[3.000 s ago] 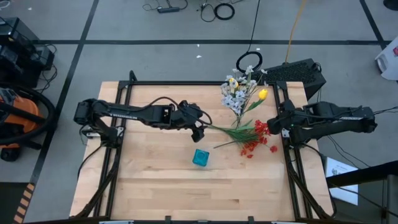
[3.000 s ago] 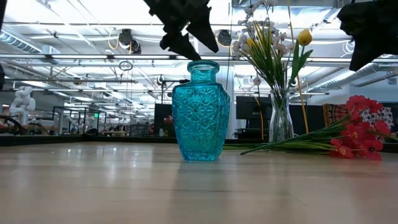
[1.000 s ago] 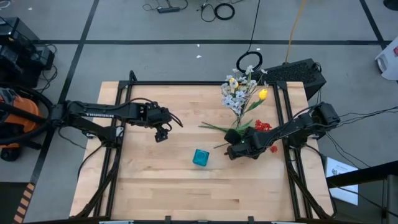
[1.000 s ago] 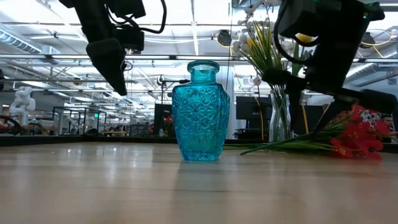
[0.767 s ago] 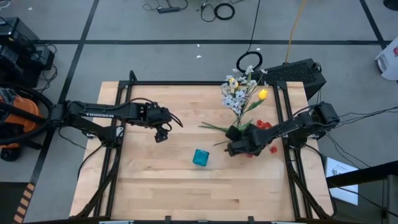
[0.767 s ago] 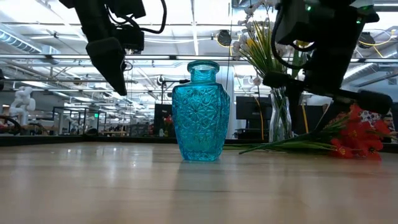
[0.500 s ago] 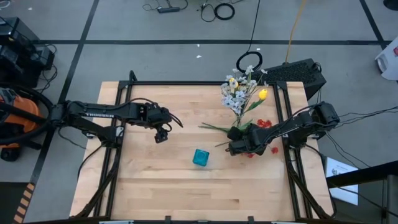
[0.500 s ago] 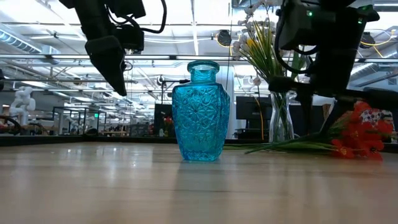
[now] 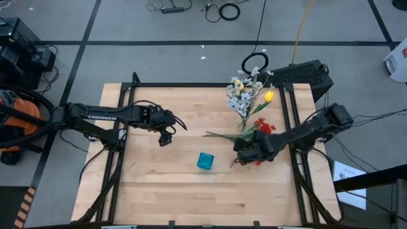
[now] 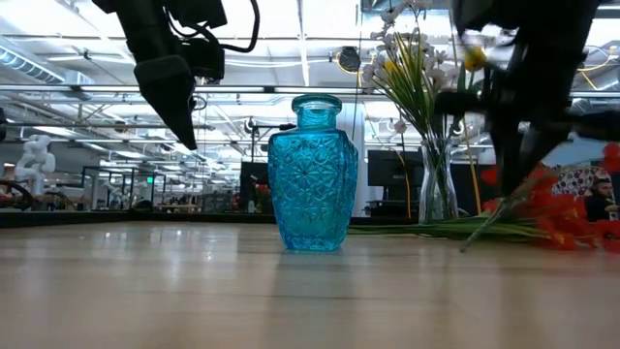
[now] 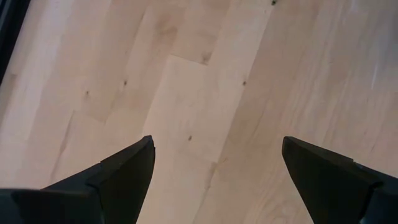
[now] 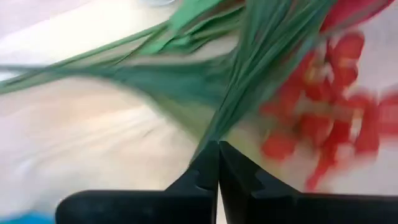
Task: Sort flowers into vase by color
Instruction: Put the bottom orange flowers into the blue vase
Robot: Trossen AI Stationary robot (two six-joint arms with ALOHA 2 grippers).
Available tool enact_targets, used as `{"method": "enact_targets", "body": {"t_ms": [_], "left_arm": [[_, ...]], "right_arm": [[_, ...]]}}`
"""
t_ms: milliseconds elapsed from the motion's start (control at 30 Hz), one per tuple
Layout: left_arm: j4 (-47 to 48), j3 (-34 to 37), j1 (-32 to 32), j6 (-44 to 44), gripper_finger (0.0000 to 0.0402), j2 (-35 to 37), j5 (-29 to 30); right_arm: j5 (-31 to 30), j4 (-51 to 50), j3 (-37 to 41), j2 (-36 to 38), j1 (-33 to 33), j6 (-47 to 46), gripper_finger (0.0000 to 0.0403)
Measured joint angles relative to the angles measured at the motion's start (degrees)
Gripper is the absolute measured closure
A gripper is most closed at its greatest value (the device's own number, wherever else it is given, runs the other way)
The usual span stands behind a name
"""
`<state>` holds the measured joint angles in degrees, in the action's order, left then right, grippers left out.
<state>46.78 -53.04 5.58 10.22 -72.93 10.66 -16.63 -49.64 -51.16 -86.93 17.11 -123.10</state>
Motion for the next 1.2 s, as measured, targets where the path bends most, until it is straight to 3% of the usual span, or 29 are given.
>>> {"method": "enact_targets", "body": {"t_ms": [167,367,500,667,1200], "left_arm": [[-0.13,0.00,0.02,0.02,0.0047,0.00,-0.02],[-3.22,0.00,0.02,3.77,0.0047,0.00,-0.01],[-4.96,0.00,0.02,5.79,0.0047,0.00,-0.01],[-6.16,0.00,0.02,7.82,0.0047,-0.02,0.00],[-6.40,-0.02,-0.09,8.11,0.0047,-0.02,-1.35]], "right_arm": [[-4.47,-9.05,-4.99,3.50,4.57,1.72,0.0402],[-1.06,-19.11,-10.16,5.39,7.23,15.32,0.0402],[-4.33,-18.68,-10.29,5.60,6.77,8.70,0.0402],[-3.95,-18.07,-10.29,2.70,5.33,2.99,0.0389],[0.27,-13.16,-10.12,-7.37,0.39,-1.60,0.0263]]}}
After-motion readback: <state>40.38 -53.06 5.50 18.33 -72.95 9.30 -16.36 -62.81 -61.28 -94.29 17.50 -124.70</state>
